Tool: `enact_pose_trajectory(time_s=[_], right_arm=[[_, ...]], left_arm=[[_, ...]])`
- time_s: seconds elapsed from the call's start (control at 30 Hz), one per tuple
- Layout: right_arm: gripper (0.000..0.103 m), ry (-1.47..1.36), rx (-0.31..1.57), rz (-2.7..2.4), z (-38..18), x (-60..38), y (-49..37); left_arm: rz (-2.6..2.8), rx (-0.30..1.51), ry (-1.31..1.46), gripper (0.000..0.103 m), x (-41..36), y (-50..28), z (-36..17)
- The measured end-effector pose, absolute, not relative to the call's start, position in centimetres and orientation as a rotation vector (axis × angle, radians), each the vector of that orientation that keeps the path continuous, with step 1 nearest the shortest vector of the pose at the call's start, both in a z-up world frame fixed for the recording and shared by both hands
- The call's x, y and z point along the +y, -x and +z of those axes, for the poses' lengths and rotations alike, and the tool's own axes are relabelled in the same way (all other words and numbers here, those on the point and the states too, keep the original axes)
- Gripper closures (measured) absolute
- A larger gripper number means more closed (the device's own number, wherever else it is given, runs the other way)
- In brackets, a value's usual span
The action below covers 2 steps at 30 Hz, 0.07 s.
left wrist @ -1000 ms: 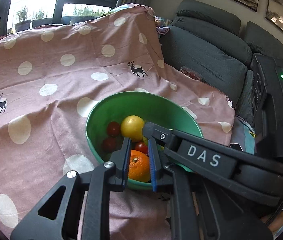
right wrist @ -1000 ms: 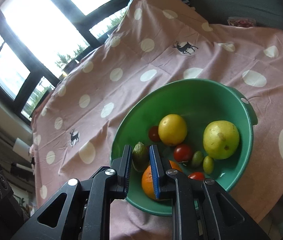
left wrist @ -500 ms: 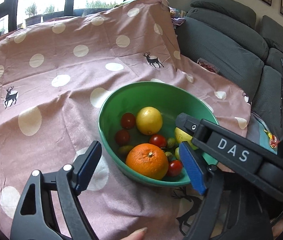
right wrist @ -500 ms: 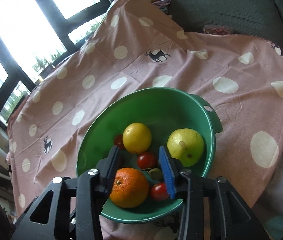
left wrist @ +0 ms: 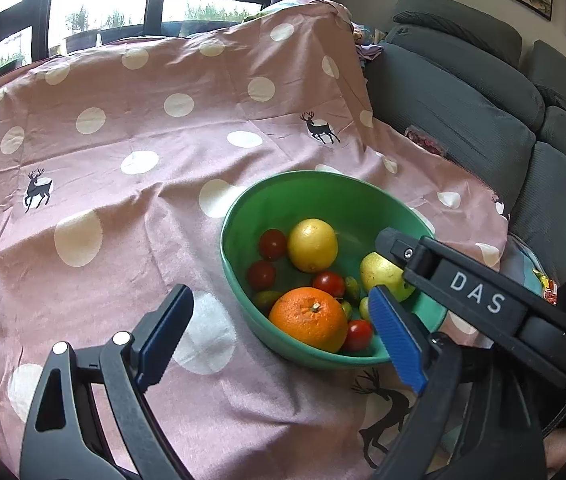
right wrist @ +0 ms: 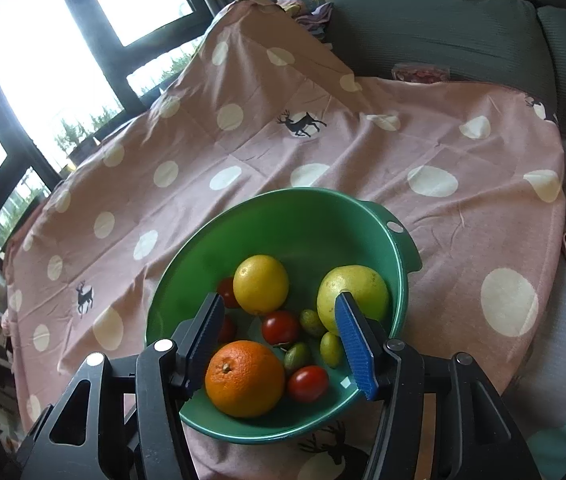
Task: Organize fruits
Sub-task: 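Withdraw the right gripper from the bowl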
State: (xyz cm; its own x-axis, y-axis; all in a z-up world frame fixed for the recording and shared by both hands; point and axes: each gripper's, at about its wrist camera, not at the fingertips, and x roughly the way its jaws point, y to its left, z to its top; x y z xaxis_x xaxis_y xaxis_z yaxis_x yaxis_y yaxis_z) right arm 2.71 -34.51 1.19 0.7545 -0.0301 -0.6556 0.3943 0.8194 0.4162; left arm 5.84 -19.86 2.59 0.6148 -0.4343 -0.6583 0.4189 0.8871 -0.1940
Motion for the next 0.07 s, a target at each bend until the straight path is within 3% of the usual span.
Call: enact_pose_trajectory(time_s=[0.07], right_arm=[[0.03, -0.572, 0.672, -0.253, 1.26, -34.48, -2.57]], left_arm=[[-0.488, 0.765, 0.029, 0.01, -19.67, -5.84, 2.63]])
